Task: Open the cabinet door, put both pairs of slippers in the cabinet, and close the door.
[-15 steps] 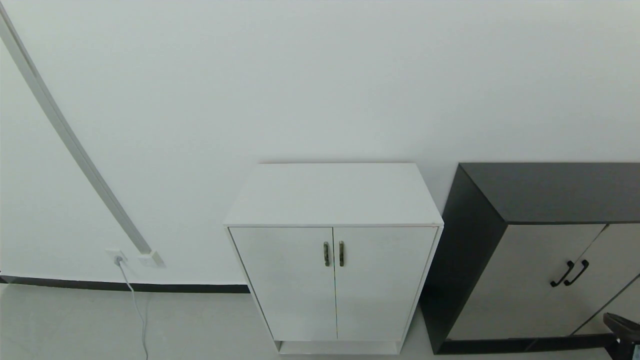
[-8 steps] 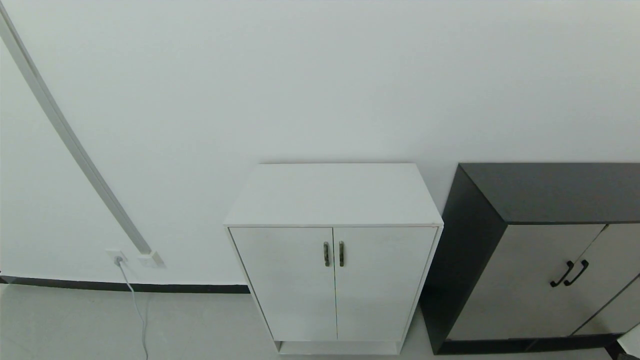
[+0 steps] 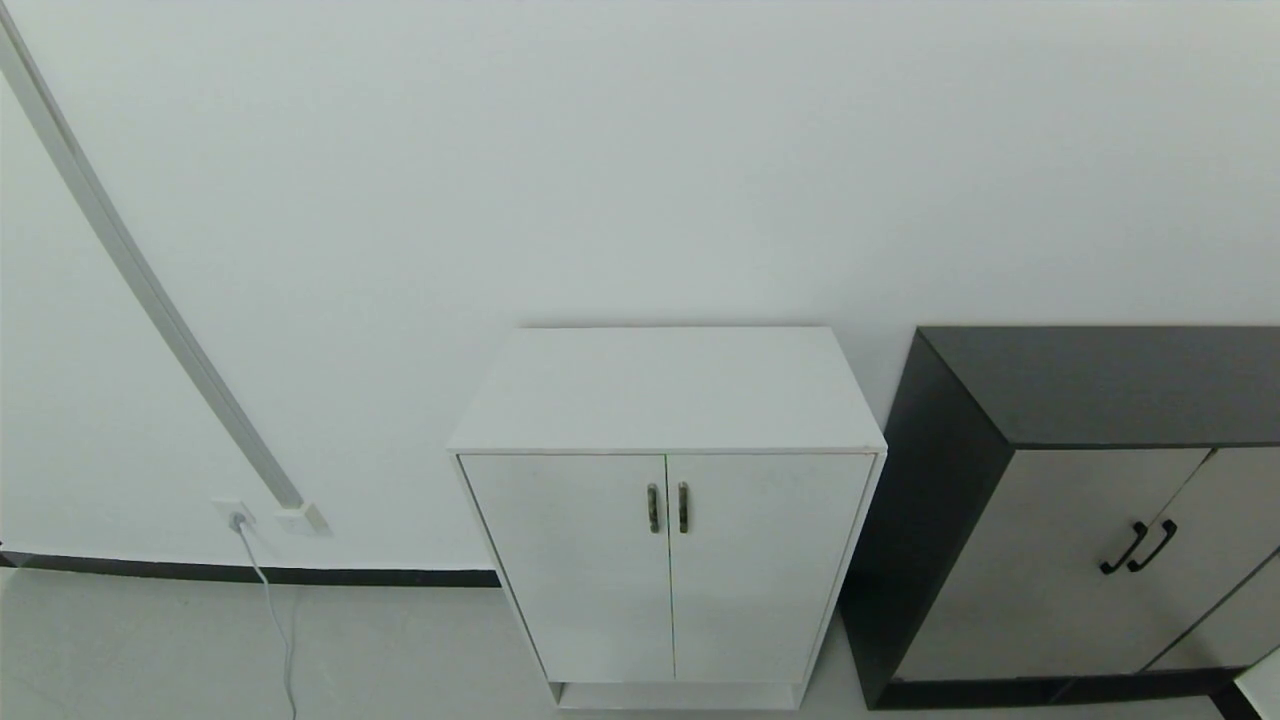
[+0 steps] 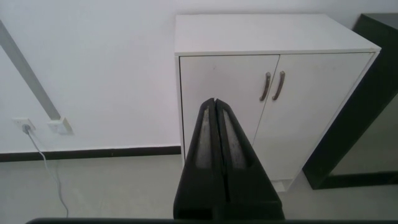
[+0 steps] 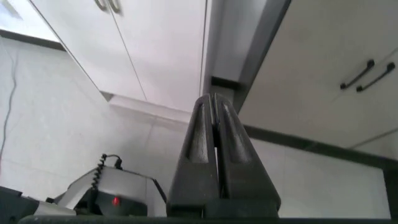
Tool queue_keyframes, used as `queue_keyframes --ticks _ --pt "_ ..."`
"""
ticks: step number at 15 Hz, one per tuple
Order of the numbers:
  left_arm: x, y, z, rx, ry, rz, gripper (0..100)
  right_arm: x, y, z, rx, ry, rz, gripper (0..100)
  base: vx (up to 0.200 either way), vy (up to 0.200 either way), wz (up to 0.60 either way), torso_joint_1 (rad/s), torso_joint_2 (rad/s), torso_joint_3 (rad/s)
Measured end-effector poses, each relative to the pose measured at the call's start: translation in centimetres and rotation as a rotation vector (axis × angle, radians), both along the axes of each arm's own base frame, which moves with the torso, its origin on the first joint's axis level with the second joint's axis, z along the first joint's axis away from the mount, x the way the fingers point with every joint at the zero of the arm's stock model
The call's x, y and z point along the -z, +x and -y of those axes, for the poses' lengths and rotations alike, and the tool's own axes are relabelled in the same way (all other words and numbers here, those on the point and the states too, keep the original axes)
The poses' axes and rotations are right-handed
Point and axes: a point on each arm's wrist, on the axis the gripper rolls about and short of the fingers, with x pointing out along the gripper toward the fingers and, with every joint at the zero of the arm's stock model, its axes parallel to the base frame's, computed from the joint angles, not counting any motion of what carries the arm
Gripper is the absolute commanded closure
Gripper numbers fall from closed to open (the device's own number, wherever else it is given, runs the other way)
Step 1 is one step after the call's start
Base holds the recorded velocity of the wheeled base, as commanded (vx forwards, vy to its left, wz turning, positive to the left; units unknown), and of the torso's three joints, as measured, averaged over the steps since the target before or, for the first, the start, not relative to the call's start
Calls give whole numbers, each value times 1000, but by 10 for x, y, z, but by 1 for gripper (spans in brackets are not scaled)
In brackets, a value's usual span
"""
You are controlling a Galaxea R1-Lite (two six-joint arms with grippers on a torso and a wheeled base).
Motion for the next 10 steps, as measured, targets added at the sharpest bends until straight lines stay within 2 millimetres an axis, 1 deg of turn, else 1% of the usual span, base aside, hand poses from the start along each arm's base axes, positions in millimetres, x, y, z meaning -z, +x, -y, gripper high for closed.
queue_keyframes --ticks 3,6,10 --pt "0 0 0 0 0 0 100 6 -5 0 -19 7 -34 100 0 0 0 0 0 0" --pt "0 0 0 0 0 0 100 5 -7 1 -14 27 3 100 0 0 0 0 0 0" --pt "0 0 0 0 0 0 100 5 -13 1 62 37 81 100 0 0 0 0 0 0"
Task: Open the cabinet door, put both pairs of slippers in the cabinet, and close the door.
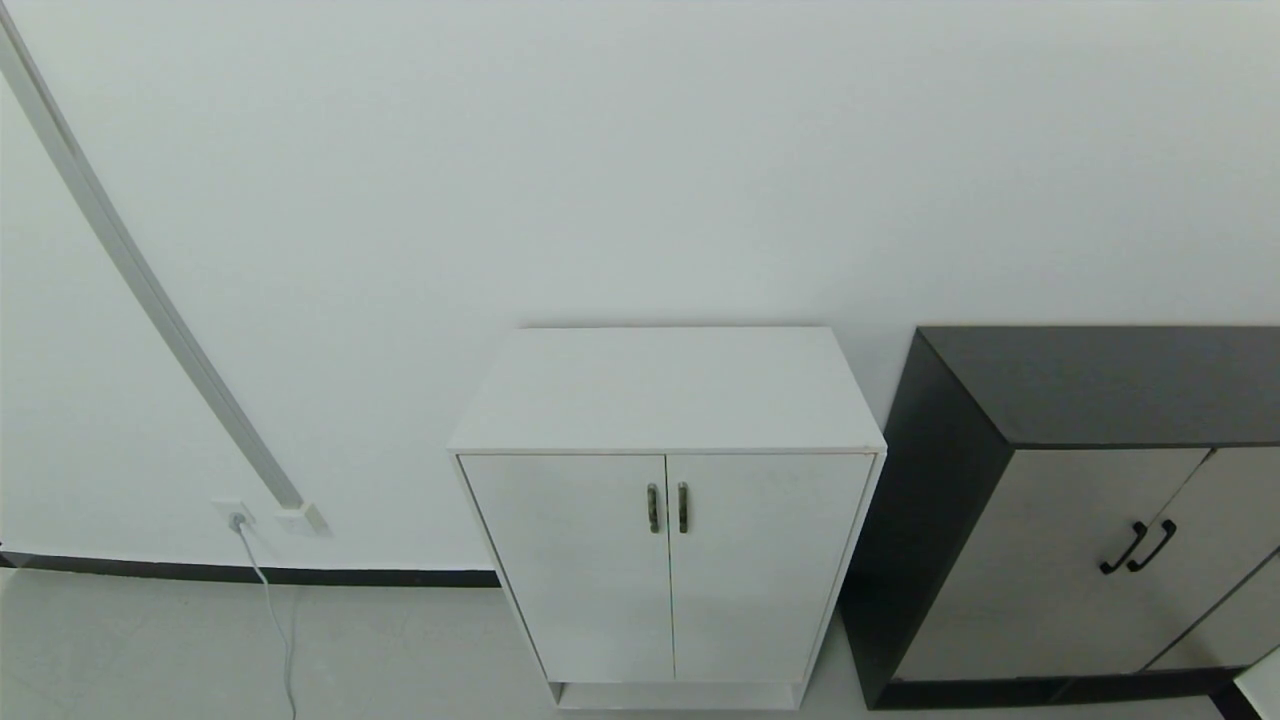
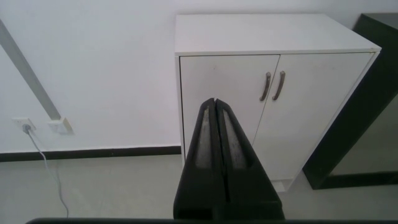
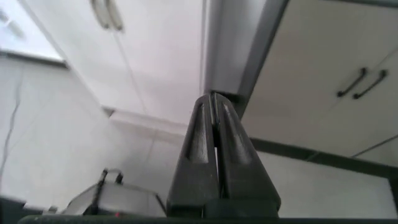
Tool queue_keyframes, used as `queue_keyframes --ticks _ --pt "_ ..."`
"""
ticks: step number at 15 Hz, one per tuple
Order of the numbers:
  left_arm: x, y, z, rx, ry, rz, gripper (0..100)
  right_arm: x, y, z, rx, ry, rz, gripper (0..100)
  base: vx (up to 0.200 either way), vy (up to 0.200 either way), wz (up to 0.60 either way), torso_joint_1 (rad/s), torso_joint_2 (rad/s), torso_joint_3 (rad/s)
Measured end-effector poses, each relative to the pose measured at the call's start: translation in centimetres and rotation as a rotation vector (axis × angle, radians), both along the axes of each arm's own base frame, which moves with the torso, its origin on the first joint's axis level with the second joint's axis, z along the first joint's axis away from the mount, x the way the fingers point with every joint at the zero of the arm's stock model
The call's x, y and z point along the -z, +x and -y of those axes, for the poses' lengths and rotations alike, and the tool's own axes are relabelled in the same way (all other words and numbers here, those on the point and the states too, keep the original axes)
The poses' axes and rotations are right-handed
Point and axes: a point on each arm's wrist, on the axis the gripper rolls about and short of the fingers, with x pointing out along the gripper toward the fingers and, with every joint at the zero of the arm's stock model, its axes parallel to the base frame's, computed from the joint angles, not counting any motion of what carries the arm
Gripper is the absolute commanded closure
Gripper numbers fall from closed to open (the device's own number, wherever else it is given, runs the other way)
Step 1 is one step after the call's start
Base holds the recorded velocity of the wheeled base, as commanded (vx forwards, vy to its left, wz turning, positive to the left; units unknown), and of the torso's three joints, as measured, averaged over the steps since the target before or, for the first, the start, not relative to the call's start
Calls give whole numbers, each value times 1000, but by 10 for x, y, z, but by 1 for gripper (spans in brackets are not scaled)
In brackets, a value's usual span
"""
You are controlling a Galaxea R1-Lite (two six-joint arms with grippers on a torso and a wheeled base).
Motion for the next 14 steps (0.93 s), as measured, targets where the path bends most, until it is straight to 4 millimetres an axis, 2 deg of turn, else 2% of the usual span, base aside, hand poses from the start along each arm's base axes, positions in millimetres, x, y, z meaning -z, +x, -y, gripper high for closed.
queue_keyframes --ticks 9,14 --pt "0 0 0 0 0 0 100 2 -16 0 61 52 198 100 0 0 0 0 0 0" --pt "0 0 0 0 0 0 100 3 -19 0 72 60 241 100 0 0 0 0 0 0"
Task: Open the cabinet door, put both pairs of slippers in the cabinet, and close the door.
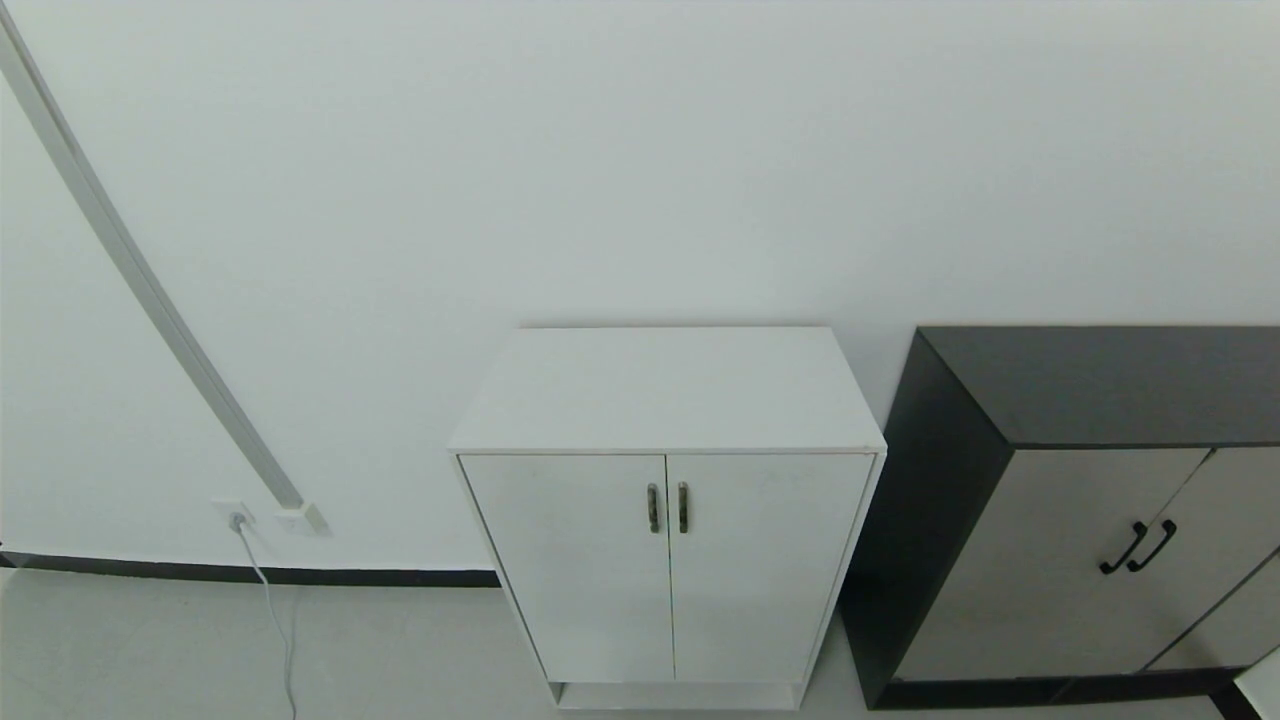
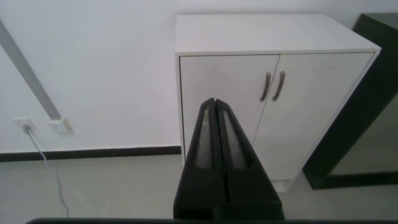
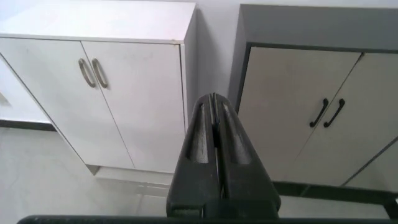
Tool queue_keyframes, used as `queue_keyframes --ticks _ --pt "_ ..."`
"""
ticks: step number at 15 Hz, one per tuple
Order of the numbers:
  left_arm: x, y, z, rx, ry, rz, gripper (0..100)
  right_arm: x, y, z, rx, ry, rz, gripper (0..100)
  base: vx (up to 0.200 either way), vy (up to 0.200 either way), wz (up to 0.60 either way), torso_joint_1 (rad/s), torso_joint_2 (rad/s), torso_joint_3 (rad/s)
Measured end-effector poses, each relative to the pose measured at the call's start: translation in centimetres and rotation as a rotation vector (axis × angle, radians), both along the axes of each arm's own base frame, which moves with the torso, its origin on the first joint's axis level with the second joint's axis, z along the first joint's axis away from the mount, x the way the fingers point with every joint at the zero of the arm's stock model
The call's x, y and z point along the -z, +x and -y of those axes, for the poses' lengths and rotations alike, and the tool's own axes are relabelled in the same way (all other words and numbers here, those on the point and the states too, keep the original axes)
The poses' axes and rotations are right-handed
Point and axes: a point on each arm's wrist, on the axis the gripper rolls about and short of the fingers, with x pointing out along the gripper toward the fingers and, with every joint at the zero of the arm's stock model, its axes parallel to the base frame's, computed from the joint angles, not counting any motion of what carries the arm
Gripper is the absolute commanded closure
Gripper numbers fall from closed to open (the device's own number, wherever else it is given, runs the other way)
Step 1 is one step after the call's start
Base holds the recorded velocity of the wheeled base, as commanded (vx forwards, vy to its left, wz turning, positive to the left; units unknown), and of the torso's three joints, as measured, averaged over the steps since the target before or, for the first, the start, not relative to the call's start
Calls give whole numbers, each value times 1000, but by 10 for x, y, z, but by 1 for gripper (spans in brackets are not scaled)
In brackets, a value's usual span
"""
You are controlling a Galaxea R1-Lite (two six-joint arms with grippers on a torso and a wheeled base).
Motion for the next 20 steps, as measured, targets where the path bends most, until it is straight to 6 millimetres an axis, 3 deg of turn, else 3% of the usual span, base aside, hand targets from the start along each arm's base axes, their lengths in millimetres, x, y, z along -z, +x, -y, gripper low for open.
queue_keyframes --ticks 9,20 --pt "0 0 0 0 0 0 100 0 0 3 119 77 8 100 0 0 0 0 0 0" --pt "0 0 0 0 1 0 100 0 0 3 115 69 8 100 0 0 0 0 0 0"
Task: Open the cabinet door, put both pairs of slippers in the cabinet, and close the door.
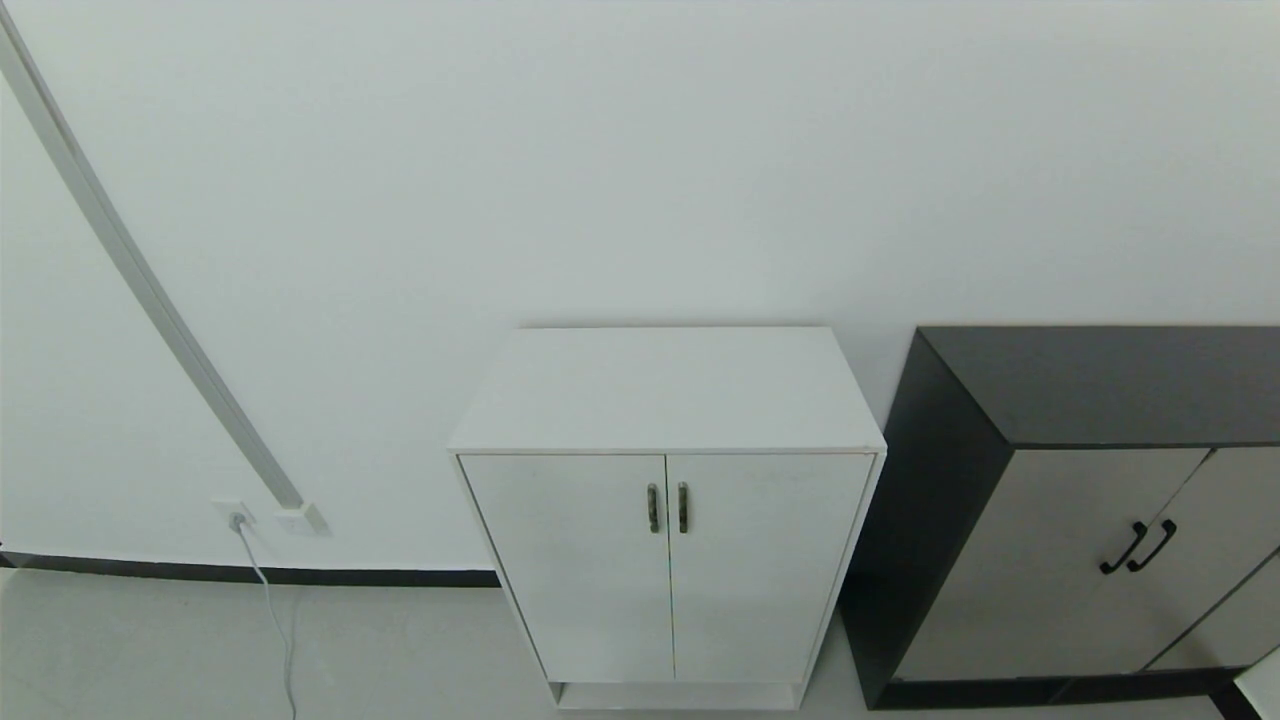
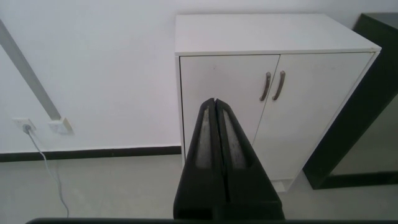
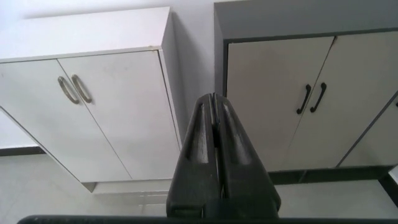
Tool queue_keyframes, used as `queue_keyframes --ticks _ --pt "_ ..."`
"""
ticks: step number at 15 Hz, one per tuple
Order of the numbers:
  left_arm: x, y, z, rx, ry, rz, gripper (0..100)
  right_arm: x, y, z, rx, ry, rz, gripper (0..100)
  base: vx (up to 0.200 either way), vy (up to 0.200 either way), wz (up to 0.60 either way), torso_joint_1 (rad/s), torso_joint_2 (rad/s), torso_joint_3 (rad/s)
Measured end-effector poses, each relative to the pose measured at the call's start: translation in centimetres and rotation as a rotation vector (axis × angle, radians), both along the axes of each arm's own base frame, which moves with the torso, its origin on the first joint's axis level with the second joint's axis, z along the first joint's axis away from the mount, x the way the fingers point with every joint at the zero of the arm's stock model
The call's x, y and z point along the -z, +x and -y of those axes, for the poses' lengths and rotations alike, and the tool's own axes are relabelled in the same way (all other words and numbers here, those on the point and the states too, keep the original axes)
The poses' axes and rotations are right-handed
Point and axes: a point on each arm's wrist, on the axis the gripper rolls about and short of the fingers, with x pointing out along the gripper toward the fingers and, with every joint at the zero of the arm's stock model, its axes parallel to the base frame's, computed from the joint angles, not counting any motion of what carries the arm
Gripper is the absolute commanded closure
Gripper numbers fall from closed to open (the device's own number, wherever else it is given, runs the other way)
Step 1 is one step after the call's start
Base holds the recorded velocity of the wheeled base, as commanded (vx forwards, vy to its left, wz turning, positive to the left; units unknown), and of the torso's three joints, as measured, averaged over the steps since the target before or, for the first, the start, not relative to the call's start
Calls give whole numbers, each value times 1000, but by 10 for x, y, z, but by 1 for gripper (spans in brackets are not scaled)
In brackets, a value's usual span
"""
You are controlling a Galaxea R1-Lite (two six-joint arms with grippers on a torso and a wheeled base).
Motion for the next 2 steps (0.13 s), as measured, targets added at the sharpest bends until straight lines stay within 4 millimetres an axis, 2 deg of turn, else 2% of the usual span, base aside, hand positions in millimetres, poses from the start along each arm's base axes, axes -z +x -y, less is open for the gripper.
queue_keyframes --ticks 2 --pt "0 0 0 0 0 0 100 0 0 0 1 0 0 100 0 0 0 0 0 0"
